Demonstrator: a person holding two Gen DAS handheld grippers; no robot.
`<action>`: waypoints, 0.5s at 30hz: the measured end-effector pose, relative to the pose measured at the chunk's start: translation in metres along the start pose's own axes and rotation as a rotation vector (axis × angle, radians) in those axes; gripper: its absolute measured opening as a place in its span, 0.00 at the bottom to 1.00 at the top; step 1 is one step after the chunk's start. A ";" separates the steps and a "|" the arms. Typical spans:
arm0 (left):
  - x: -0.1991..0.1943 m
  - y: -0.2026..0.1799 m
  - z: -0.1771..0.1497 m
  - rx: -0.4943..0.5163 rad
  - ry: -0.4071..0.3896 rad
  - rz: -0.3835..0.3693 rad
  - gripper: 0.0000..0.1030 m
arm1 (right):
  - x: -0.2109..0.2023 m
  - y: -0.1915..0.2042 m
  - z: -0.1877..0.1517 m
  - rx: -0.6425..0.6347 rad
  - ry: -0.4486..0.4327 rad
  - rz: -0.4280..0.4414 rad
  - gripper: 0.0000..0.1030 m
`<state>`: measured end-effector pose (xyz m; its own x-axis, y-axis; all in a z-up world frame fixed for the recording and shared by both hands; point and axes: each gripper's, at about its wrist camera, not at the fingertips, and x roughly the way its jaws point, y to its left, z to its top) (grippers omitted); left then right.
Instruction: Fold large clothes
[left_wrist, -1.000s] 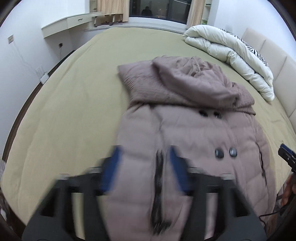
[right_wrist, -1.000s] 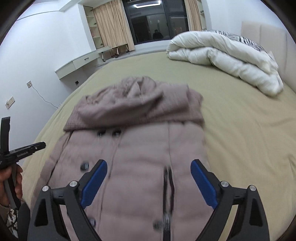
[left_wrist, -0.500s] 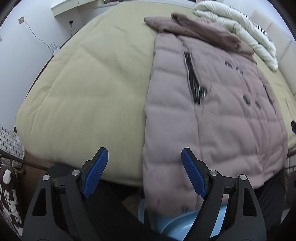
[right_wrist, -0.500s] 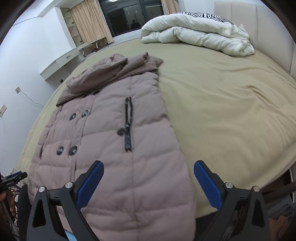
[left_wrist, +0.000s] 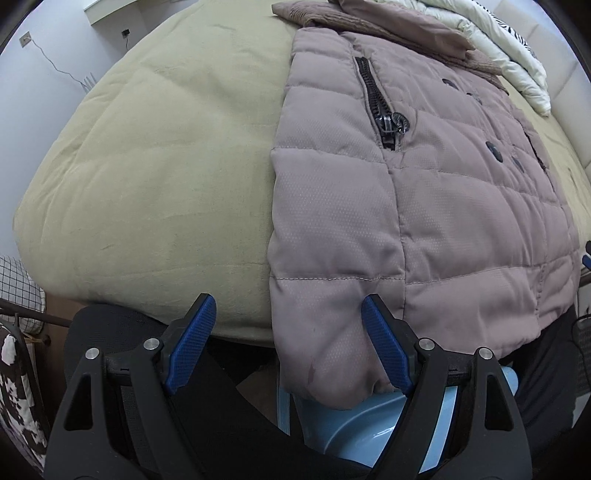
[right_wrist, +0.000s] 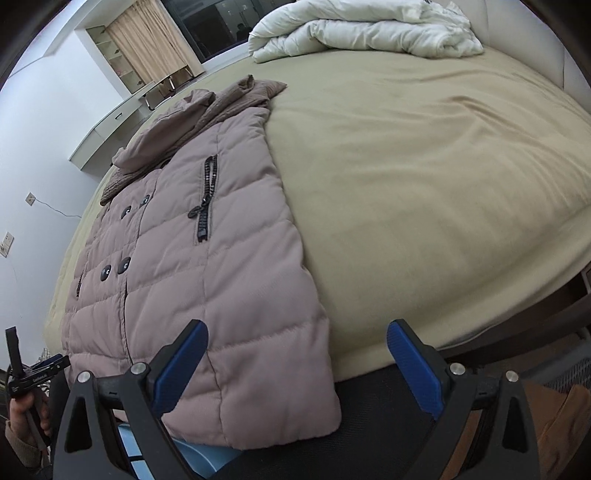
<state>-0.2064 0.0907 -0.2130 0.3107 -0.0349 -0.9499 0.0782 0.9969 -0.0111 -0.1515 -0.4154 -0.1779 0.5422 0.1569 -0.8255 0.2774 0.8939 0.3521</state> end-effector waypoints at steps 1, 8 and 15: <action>0.001 0.001 0.000 -0.002 0.004 -0.001 0.79 | 0.001 -0.003 -0.002 0.009 0.011 0.014 0.97; -0.007 0.001 -0.012 0.015 0.011 0.017 0.79 | 0.013 -0.012 -0.013 0.033 0.089 0.089 0.89; -0.009 0.006 -0.014 -0.021 0.019 -0.005 0.79 | 0.026 -0.013 -0.020 0.038 0.156 0.148 0.78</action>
<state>-0.2220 0.0979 -0.2094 0.2924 -0.0390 -0.9555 0.0596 0.9980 -0.0225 -0.1566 -0.4143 -0.2125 0.4507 0.3509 -0.8208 0.2351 0.8404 0.4883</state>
